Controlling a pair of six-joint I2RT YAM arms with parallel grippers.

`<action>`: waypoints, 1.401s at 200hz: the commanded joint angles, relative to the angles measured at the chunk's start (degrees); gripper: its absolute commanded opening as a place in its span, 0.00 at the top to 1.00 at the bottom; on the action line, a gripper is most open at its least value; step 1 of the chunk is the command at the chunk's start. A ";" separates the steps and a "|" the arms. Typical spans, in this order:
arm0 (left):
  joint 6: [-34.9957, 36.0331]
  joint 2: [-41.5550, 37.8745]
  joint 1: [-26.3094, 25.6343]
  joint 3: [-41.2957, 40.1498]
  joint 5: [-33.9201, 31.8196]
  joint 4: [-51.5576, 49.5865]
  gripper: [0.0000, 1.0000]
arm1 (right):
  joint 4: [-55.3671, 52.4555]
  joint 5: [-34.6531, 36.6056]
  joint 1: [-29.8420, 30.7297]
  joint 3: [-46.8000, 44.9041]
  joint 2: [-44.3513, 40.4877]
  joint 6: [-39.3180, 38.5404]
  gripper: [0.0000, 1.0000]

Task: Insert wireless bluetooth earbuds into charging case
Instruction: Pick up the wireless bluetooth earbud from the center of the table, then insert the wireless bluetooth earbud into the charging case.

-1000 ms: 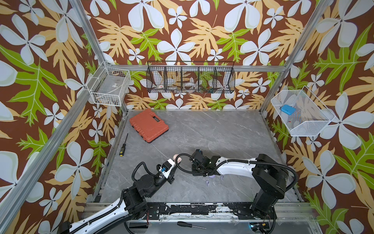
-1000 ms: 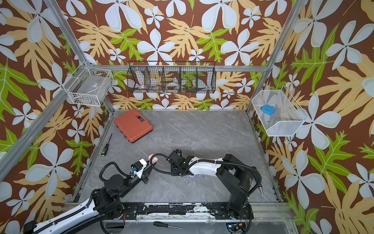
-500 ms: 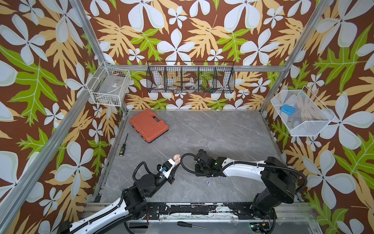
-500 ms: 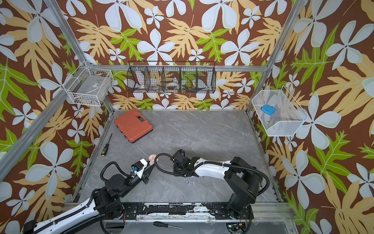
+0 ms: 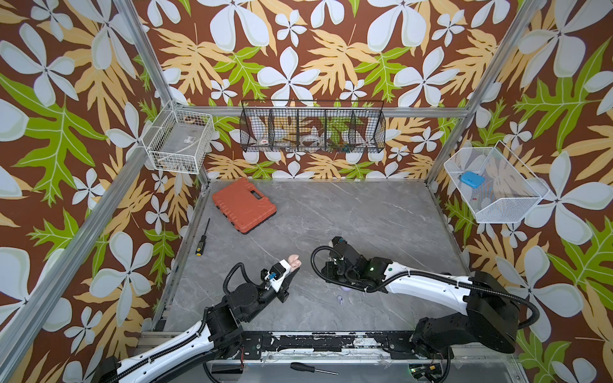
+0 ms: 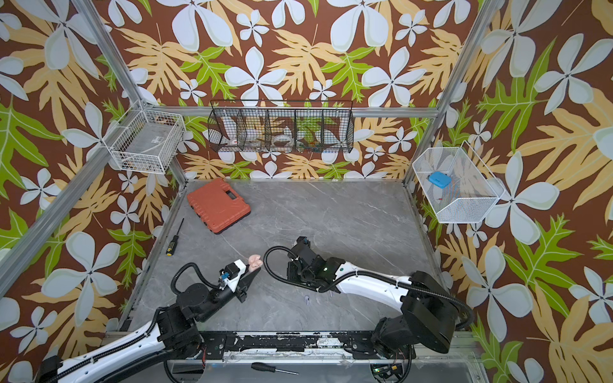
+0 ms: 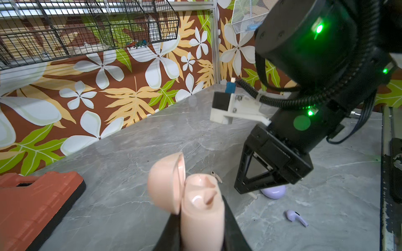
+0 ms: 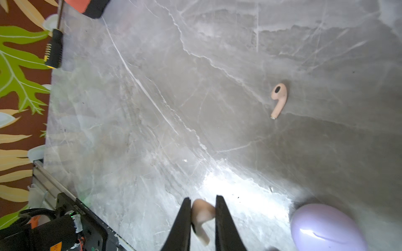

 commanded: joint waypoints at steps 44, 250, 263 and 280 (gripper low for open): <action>-3.88 5.81 0.32 0.13 4.80 6.65 1.00 | -1.29 1.45 -0.04 1.88 -6.90 -1.25 0.82; -13.31 12.00 3.72 0.22 12.54 14.62 1.00 | 9.05 0.26 3.89 5.28 -10.37 -0.97 0.81; -13.93 12.07 3.91 0.13 12.82 15.08 1.00 | 9.97 0.25 4.26 5.26 -10.10 -0.81 0.81; -14.38 11.93 4.09 0.00 13.10 15.65 1.00 | 11.13 0.50 4.70 5.15 -9.61 -0.52 0.81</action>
